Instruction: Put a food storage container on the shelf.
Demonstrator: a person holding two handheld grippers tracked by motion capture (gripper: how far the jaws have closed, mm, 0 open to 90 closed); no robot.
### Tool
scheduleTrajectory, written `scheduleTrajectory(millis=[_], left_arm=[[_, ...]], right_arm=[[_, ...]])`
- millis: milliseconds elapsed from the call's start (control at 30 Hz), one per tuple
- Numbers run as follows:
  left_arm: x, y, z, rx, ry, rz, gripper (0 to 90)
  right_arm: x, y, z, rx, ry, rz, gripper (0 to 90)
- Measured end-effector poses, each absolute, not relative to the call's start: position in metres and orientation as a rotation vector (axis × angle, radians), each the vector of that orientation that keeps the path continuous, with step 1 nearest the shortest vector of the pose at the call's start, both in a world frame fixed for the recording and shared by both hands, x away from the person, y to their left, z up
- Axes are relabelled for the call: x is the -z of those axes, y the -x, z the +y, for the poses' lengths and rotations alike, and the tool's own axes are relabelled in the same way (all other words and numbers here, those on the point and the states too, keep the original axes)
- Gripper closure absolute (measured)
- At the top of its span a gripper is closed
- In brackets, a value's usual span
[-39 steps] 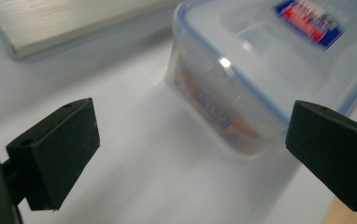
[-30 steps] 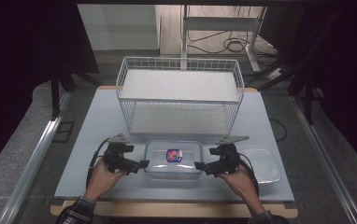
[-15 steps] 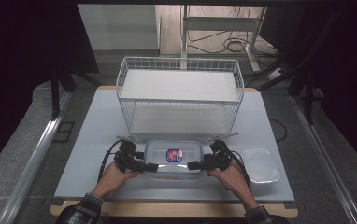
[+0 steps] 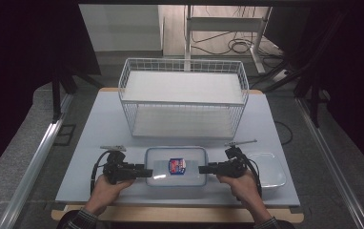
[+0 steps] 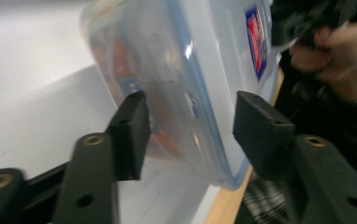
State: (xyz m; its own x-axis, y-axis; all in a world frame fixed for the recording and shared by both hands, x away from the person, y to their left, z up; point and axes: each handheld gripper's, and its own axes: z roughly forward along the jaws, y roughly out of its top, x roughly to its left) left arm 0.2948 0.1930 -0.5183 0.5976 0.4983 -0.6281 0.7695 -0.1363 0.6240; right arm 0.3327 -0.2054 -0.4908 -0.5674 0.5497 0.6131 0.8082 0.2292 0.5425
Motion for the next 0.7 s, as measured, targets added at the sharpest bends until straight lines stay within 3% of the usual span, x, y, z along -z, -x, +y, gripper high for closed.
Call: scheduleTrajectory(millis=[133,700], left_arm=[[0.517,-0.296,0.196,0.306,-1.748,1.045,53.4],[0.499,-0.297,0.195,0.205,-1.724,1.019,53.7]], right_arm=[[0.489,-0.327,-0.207,1.322,1.270,-2.229,50.7],[0.473,-0.320,-0.203,1.478,1.233,-2.318,50.4]])
